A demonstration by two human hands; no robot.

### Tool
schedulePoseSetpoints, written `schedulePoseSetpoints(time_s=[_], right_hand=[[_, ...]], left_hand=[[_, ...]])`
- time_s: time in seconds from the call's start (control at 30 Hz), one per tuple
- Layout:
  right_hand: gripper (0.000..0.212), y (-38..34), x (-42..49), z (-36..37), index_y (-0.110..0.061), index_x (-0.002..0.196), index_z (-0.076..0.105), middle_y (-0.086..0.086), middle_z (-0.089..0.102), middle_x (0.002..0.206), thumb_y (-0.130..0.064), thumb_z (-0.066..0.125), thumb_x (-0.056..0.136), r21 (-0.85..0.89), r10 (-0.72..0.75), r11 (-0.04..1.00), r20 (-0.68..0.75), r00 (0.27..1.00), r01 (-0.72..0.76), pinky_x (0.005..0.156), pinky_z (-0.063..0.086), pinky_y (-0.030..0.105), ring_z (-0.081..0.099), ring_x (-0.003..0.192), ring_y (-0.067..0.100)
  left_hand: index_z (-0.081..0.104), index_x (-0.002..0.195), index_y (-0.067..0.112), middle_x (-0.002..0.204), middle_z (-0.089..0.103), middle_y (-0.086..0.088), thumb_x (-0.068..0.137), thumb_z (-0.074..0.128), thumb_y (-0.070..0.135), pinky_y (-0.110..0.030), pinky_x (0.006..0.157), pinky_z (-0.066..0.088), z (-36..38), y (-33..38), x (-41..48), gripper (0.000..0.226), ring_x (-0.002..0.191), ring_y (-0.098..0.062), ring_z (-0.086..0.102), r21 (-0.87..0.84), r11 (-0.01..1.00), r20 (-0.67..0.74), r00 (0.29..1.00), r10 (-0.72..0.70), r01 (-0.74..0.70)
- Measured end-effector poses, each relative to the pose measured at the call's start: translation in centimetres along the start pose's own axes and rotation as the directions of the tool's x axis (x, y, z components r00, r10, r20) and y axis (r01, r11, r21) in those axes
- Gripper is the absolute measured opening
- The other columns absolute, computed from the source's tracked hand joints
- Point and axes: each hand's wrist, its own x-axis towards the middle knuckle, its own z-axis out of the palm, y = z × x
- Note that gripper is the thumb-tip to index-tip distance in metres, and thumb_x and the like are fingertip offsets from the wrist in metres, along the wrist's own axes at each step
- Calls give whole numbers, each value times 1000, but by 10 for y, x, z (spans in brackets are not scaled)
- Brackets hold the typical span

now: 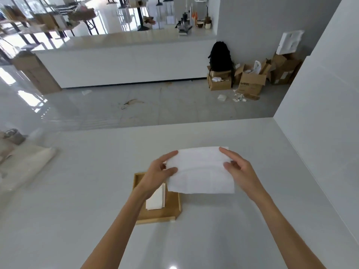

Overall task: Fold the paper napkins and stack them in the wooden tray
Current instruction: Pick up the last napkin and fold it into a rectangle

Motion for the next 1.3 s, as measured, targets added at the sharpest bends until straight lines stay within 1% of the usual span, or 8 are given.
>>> schedulePoseSetpoints(time_s=[0.17,0.3,0.37,0.67,0.83,1.0,1.17,1.3], right_hand=[[39,-96,14,17,-30,130,65,-26,62,121,-10,62,97,41,-237,971,19,971,236,84,45,9,52,77,4],[32,-140,23,32,-34,120,69,-28,66,88,-14,65,95,46,-340,939,-4,940,340,73,45,6,55,72,-1],[32,-153,28,40,-35,116,70,-20,68,92,-12,65,95,45,-369,929,-3,930,369,72,48,9,59,77,3],[16,-184,38,46,-27,101,72,-3,74,94,-15,66,94,-7,-391,920,-43,919,391,80,59,30,69,88,14],[7,-192,37,33,-25,96,68,-10,68,101,-20,64,95,-149,-415,903,-69,907,402,80,50,22,61,92,0],[7,-197,40,29,-20,101,67,-9,67,106,-19,62,97,-116,-434,899,-116,894,421,80,44,10,59,99,-4],[5,-211,39,46,-15,105,56,-7,59,95,-13,52,103,-84,-581,811,-234,780,579,77,46,16,55,82,4],[5,-227,37,64,-14,106,46,-10,50,85,-11,42,106,-194,-681,728,-324,657,658,64,39,15,46,72,17]], left_hand=[[65,130,35,125,69,-3,93,69,13,-44,98,55,-56,77,-33,43,113,-31,65,43,980,-164,967,197,-192],[71,119,30,96,73,12,94,68,14,-16,78,51,-83,116,-49,30,85,-11,64,136,948,-302,900,315,-287],[72,115,27,89,70,12,94,67,13,-9,69,46,-92,129,-53,26,76,-4,59,162,937,-361,866,347,-308],[74,92,22,82,70,6,92,67,11,-13,65,42,-113,156,-51,12,73,-8,56,233,906,-425,801,421,-353],[71,89,24,102,55,3,91,69,20,-21,76,45,-109,165,-43,4,84,-10,57,286,905,-434,799,416,-315],[68,93,13,89,68,-2,94,67,16,-24,70,46,-106,170,-47,4,78,-10,60,164,912,-319,854,410,-376],[60,88,22,82,57,-2,94,55,34,-38,74,44,-98,170,-46,14,78,-18,52,83,876,-370,801,471,-476],[49,94,14,72,45,6,105,45,19,-27,63,36,-77,179,-47,12,65,-5,41,225,811,-499,651,572,-540]])
